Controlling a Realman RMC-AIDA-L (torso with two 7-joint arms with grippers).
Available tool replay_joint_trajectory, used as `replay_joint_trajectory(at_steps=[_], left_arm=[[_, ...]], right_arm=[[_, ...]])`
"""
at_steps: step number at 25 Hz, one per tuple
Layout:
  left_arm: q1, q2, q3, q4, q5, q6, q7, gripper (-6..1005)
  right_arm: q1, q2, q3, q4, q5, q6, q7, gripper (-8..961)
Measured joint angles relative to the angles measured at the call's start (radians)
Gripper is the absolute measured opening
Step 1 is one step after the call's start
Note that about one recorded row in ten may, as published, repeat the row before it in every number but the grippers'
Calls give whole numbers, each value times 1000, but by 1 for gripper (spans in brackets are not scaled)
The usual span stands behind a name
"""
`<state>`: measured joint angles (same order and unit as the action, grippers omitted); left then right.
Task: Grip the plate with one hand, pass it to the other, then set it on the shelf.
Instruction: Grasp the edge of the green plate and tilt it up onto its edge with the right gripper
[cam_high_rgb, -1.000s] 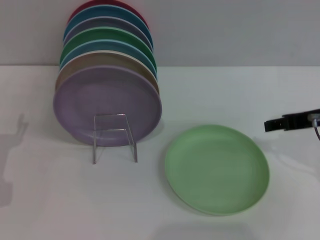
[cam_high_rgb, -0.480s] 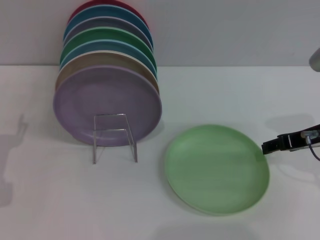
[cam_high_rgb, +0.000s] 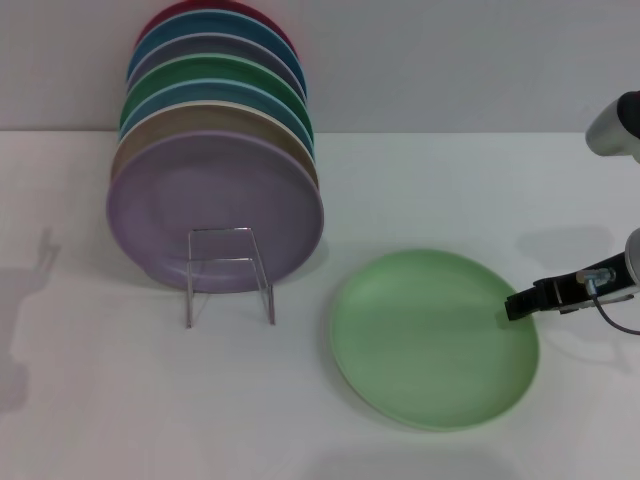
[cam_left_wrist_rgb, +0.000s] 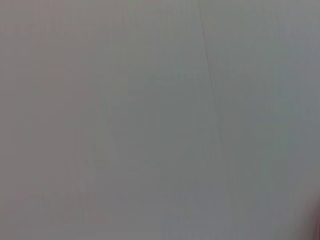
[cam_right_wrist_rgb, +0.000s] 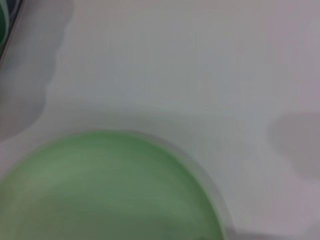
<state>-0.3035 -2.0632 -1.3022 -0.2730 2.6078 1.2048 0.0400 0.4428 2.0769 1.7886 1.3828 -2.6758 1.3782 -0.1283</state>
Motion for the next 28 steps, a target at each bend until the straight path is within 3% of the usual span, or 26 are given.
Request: replay_joint_trajectory(at_steps=[28], left_arm=[[-2,2,0,0,0,-7,1,809]], right_arm=[[52,-3,-2,-98,-14,-13,-2,686]])
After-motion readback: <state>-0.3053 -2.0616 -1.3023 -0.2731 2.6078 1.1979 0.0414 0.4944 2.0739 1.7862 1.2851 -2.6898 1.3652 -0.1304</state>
